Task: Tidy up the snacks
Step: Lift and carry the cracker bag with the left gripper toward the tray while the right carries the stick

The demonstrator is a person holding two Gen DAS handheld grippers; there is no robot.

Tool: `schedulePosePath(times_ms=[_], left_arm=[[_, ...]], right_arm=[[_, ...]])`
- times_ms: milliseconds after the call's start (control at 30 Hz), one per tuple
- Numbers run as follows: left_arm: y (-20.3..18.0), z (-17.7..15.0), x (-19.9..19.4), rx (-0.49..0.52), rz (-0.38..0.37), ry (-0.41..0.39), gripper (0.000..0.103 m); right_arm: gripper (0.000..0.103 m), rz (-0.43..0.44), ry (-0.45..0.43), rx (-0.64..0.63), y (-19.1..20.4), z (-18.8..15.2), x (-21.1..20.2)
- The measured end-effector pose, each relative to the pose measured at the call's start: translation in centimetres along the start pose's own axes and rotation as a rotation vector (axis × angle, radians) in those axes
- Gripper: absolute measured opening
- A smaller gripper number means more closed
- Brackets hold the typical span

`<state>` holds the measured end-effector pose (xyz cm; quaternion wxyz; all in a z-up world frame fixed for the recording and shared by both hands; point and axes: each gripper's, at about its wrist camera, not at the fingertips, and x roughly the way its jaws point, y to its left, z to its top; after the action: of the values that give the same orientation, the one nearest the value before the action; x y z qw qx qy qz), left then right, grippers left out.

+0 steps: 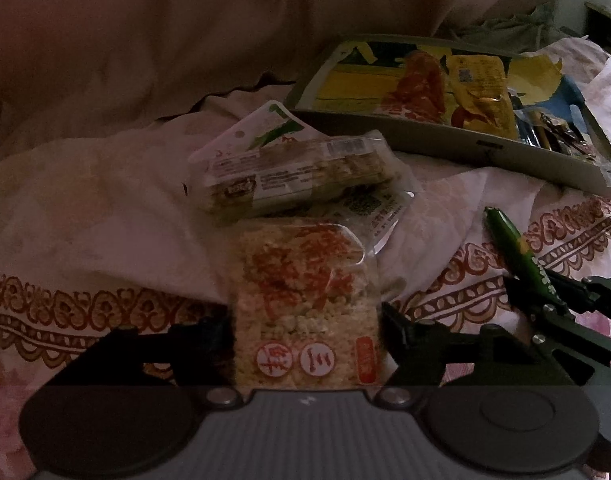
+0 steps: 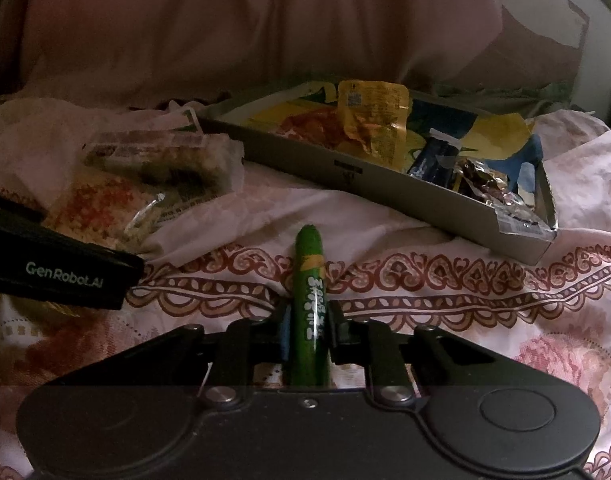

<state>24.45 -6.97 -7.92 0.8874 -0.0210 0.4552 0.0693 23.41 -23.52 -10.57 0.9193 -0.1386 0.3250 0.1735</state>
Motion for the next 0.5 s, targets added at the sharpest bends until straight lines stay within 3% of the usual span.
schedulePosePath(times_ms=[500], left_arm=[[0.8,-1.5,-2.6,-0.074,-0.018,0.008,0.075]], right_arm=[[0.019,0.005,-0.077,-0.004,0.0,1.0,-2.4]])
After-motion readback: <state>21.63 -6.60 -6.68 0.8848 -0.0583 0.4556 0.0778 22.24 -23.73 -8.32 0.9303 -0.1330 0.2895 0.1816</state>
